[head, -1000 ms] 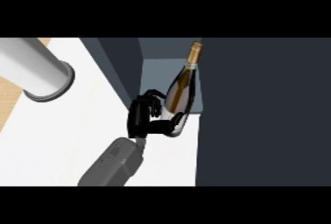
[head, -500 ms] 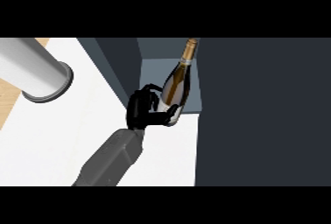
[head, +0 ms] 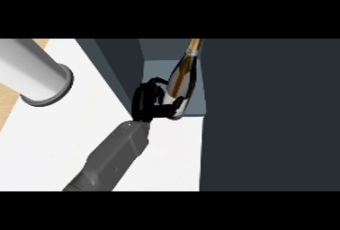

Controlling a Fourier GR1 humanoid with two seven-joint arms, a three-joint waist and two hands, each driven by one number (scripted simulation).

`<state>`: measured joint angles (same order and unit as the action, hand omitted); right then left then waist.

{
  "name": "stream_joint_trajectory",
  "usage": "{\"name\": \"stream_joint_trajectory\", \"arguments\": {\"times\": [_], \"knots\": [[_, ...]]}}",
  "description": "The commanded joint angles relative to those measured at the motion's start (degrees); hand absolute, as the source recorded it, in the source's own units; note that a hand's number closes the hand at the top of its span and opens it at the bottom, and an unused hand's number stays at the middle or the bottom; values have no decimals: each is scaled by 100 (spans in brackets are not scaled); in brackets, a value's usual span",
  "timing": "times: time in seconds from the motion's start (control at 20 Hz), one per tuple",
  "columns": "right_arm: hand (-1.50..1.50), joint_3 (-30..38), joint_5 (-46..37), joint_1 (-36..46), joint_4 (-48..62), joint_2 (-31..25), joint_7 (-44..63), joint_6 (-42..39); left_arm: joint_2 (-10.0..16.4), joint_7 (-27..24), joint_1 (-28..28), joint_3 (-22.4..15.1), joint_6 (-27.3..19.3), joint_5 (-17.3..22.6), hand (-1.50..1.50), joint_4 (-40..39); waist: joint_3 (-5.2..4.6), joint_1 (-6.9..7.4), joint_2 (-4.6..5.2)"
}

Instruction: Pick up the wine, place it into the cabinet and close the cabinet

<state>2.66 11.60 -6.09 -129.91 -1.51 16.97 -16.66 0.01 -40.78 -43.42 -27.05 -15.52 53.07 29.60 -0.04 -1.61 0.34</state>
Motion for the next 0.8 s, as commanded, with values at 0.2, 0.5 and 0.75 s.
{"name": "stream_joint_trajectory", "arguments": {"times": [0.2,0.5,0.75], "knots": [[-150,30,-51,700,176,-107,461,295,-1,-31,-508,211,472,257,150,-673,-2,35,8],[-150,156,251,155,-91,-155,97,-61,-1,183,-1097,243,236,645,150,-1103,-1,-89,26],[-150,167,155,328,466,-125,-178,-127,-1,254,-1130,-119,-154,805,150,-1138,0,-149,47]]}}
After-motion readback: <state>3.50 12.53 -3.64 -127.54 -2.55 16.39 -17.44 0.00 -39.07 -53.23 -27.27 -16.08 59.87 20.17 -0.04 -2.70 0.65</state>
